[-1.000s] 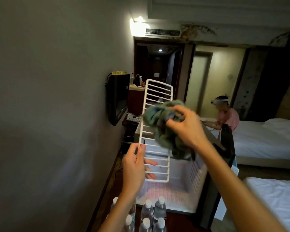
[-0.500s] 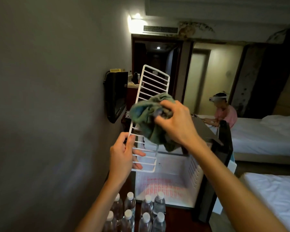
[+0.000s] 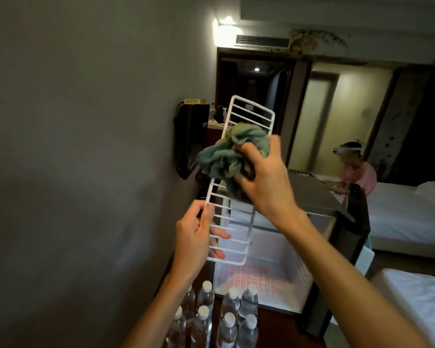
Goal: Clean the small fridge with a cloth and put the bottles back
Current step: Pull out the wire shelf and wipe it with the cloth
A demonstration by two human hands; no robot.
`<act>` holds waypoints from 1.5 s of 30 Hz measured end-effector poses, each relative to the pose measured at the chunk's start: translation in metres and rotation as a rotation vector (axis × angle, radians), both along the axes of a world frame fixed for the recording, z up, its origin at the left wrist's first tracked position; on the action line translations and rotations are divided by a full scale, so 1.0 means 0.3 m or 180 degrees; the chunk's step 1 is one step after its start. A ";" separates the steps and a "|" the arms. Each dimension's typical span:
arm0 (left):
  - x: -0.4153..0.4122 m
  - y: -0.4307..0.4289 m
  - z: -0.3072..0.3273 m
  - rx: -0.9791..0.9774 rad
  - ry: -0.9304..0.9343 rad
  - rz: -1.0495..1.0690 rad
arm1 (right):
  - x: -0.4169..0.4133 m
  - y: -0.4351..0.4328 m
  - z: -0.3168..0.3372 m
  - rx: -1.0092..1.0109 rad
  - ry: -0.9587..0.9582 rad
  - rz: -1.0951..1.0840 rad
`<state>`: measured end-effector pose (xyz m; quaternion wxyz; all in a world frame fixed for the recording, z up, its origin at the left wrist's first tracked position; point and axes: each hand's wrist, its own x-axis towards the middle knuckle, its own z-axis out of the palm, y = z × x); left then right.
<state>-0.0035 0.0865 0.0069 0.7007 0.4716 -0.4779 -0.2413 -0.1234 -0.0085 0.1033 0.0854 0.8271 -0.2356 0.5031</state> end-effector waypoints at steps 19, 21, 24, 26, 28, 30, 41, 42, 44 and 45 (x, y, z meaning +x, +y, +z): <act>-0.029 0.081 -0.017 0.0144 0.0197 -0.0015 | 0.014 -0.222 0.152 0.0212 -0.1105 -0.0517; -0.023 0.086 -0.007 0.0104 0.0173 0.0057 | -0.003 -0.200 0.127 0.0519 -0.1116 -0.0334; -0.014 0.036 0.013 0.0056 0.0286 0.0274 | 0.017 -0.049 -0.045 0.0617 -0.0680 0.0049; 0.008 -0.027 0.008 0.0009 0.0333 0.0684 | 0.035 0.069 -0.181 0.0582 -0.0241 0.0231; 0.033 -0.077 -0.008 -0.0046 0.0413 0.0972 | 0.044 0.158 -0.281 0.0671 -0.0032 0.0362; 0.029 -0.086 -0.024 -0.0084 0.0627 0.0928 | 0.039 0.195 -0.332 0.0863 -0.0149 0.0478; 0.050 -0.140 0.008 -0.0281 0.0847 0.1164 | -0.103 0.168 -0.447 0.1444 -0.0978 0.0715; 0.049 -0.135 0.018 -0.0253 0.0903 0.1079 | -0.113 0.150 -0.437 0.1558 -0.1261 0.0688; 0.035 -0.118 0.029 -0.0117 0.1061 0.0905 | -0.130 0.111 -0.392 0.2050 -0.2024 0.0898; 0.022 -0.112 0.024 -0.0031 0.1151 0.0754 | -0.140 0.091 -0.364 0.2304 -0.2357 0.1056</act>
